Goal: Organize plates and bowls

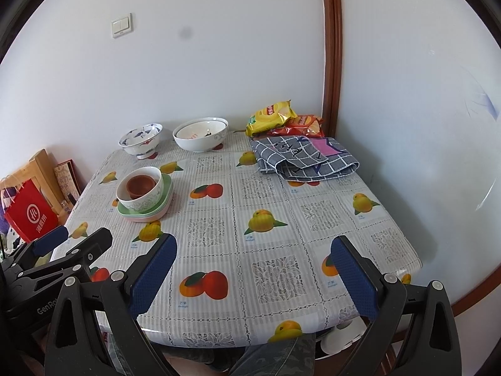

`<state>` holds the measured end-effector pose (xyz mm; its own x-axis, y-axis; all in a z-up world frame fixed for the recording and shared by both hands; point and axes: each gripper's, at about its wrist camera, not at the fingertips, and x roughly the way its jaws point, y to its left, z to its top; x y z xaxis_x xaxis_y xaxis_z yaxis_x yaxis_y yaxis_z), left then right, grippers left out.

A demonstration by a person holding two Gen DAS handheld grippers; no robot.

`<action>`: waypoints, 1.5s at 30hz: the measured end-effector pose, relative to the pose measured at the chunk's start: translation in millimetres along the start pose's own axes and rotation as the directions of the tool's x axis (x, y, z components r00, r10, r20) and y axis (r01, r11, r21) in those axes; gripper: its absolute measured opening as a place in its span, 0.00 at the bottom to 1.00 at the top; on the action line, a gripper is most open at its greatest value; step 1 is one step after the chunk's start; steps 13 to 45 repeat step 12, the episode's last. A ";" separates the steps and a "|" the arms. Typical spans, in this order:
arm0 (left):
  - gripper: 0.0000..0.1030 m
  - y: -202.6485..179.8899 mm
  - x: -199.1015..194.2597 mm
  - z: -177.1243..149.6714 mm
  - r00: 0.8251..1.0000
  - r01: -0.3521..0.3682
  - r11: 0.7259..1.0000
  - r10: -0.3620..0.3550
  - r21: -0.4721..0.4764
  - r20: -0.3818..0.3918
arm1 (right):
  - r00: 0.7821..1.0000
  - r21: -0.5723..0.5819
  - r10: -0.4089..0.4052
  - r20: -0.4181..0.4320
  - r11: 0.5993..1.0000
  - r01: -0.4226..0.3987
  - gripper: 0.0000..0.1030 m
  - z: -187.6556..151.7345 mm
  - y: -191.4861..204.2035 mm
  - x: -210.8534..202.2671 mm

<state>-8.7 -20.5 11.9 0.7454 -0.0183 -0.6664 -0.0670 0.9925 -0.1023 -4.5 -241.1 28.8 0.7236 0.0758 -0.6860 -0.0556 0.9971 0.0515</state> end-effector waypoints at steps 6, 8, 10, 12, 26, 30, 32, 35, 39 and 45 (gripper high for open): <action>0.88 0.1 0.4 -0.9 1.000 0.002 1.000 -0.002 -0.001 -0.002 | 1.000 0.003 0.002 0.000 1.000 -0.002 0.95 -1.2 0.4 -1.0; 0.88 0.7 0.7 -1.2 1.000 0.003 1.000 -0.003 -0.001 -0.002 | 1.000 0.004 0.001 -0.001 1.000 -0.001 0.95 -1.6 0.2 -0.9; 0.88 0.6 2.3 -1.4 1.000 0.008 1.000 -0.008 0.003 -0.002 | 1.000 0.004 -0.001 -0.002 1.000 0.001 0.95 -2.1 0.3 -0.5; 0.90 1.1 6.2 -1.8 1.000 0.007 1.000 -0.007 0.003 -0.004 | 1.000 0.005 -0.005 -0.005 1.000 0.005 0.95 -2.5 -0.6 1.7; 0.90 1.1 6.2 -1.8 1.000 0.007 1.000 -0.007 0.003 -0.004 | 1.000 0.005 -0.005 -0.005 1.000 0.005 0.95 -2.5 -0.6 1.7; 0.90 1.1 6.2 -1.8 1.000 0.007 1.000 -0.007 0.003 -0.004 | 1.000 0.005 -0.005 -0.005 1.000 0.005 0.95 -2.5 -0.6 1.7; 0.90 1.1 6.2 -1.8 1.000 0.007 1.000 -0.007 0.003 -0.004 | 1.000 0.005 -0.005 -0.005 1.000 0.005 0.95 -2.5 -0.6 1.7; 0.90 1.1 6.2 -1.8 1.000 0.007 1.000 -0.007 0.003 -0.004 | 1.000 0.005 -0.005 -0.005 1.000 0.005 0.95 -2.5 -0.6 1.7; 0.90 1.1 6.2 -1.8 1.000 0.007 1.000 -0.007 0.003 -0.004 | 1.000 0.005 -0.005 -0.005 1.000 0.005 0.95 -2.5 -0.6 1.7; 0.90 1.1 6.2 -1.8 1.000 0.007 1.000 -0.007 0.003 -0.004 | 1.000 0.005 -0.005 -0.005 1.000 0.005 0.95 -2.5 -0.6 1.7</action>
